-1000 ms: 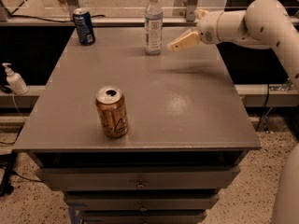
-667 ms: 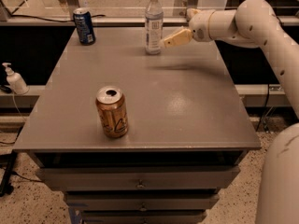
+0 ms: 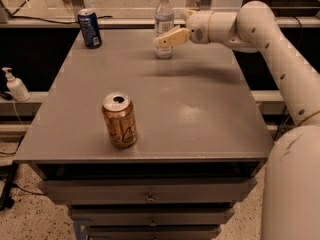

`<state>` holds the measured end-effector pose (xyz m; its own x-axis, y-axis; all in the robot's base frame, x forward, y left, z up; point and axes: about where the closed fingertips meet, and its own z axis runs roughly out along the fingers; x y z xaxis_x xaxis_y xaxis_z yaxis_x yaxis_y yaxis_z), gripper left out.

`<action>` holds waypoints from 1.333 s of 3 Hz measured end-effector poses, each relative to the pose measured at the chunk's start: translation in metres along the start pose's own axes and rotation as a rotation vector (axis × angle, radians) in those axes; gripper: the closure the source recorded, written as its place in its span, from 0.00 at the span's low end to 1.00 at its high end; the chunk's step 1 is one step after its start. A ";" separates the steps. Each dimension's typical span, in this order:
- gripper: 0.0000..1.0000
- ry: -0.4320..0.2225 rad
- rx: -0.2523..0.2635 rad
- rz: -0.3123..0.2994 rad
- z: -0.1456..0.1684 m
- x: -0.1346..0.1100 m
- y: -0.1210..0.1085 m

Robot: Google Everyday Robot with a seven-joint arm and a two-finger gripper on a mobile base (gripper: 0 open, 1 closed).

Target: Knock blue plastic bottle over

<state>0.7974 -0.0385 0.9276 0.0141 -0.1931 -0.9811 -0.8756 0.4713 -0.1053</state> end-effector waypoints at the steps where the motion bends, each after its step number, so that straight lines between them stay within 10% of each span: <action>1: 0.00 -0.069 -0.090 0.004 0.020 -0.019 0.019; 4: 0.00 -0.144 -0.232 0.020 0.029 -0.037 0.054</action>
Offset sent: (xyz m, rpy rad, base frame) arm -0.0285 0.0629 0.0377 0.1352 -0.0351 0.2550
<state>0.7633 0.0191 0.9539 0.0496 -0.0533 -0.9973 -0.9633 0.2610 -0.0618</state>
